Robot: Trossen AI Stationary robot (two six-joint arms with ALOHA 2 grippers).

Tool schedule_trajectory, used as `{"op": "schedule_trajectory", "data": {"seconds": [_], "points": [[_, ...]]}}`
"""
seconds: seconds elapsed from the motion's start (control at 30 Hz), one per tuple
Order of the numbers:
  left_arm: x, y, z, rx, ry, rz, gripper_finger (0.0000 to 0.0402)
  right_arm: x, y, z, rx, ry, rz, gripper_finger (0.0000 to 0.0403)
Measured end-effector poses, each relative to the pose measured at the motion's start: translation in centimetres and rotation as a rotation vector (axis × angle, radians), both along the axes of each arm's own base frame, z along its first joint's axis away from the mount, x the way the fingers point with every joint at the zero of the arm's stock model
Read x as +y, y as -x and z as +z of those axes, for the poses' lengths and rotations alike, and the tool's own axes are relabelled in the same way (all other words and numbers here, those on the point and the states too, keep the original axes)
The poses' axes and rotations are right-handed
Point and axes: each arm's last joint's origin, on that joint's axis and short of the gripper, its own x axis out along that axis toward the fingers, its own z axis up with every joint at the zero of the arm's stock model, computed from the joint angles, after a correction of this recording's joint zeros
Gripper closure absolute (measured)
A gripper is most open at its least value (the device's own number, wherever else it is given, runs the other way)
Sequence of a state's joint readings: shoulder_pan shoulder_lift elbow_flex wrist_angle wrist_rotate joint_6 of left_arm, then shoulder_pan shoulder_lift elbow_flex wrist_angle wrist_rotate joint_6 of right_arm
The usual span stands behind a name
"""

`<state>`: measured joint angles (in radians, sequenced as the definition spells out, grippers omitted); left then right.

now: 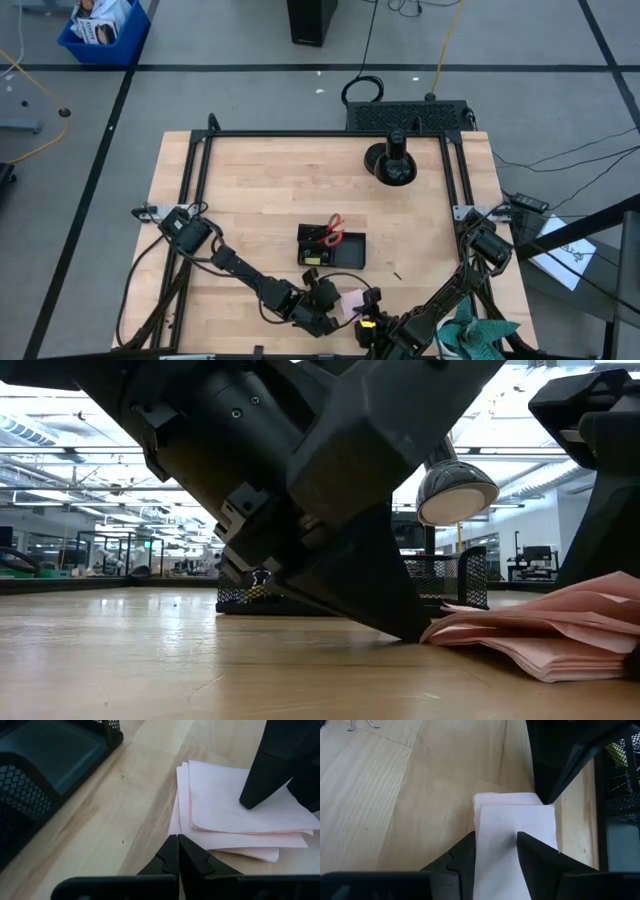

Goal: Pick and place office supplies into organizer
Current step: Put the top pink sticky notes into the black desk organizer

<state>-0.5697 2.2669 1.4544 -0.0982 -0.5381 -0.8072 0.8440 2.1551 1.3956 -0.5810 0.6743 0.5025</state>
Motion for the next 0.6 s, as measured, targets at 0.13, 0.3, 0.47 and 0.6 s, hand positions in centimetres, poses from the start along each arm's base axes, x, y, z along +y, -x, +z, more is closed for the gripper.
{"op": "schedule_trajectory", "data": {"seconds": [0.13,0.3,0.47,0.6], "points": [[0.00,0.00,-0.03,0.002,-0.007,-0.007,0.0400,0.18,-0.06,0.03,-0.007,-0.017,0.006,0.0279],[0.27,-0.20,-0.06,0.012,0.009,-0.014,0.0398,0.40,-0.16,0.08,-0.001,-0.049,0.018,0.0283],[0.27,-0.21,-0.11,0.015,0.014,-0.017,0.0397,0.61,0.00,0.08,0.009,-0.067,0.024,0.0283],[0.27,-0.21,-0.12,0.016,0.014,-0.018,0.0397,0.96,0.37,0.22,0.009,-0.079,0.023,0.0283]]}}
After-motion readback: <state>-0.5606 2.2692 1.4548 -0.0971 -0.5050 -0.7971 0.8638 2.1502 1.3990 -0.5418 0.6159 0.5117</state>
